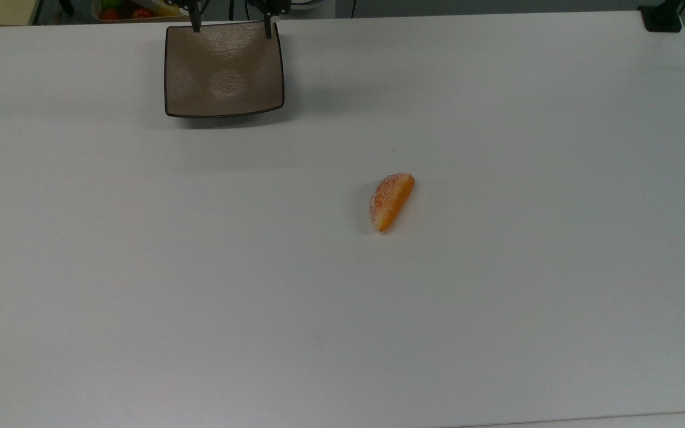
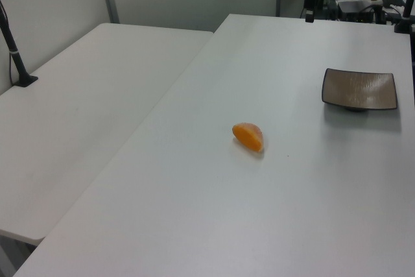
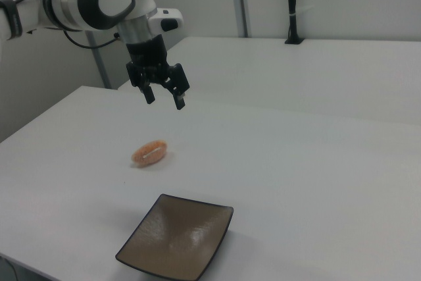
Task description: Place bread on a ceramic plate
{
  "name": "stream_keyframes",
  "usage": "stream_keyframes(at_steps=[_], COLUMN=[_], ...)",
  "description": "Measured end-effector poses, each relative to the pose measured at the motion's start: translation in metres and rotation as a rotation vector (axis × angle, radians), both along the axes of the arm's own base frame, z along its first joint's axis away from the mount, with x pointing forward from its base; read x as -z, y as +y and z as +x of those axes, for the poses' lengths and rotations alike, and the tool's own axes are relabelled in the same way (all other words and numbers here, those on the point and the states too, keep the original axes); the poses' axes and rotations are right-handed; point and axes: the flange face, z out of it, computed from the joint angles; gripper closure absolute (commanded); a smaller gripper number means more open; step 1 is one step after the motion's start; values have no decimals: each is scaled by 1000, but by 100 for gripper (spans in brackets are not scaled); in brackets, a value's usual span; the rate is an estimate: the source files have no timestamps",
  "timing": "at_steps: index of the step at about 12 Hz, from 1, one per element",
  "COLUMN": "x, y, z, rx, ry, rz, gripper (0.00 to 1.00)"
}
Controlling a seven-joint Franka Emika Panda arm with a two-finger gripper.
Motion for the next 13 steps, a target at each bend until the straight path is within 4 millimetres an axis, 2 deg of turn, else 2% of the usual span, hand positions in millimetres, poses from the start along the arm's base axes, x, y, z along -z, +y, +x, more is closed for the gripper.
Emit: stream_keyframes(at_steps=[6, 13], x=[4, 11], y=[15, 18], z=[-1, 5], rx=[-27, 20], ry=[8, 19], rz=[0, 14], gripper=[0, 0])
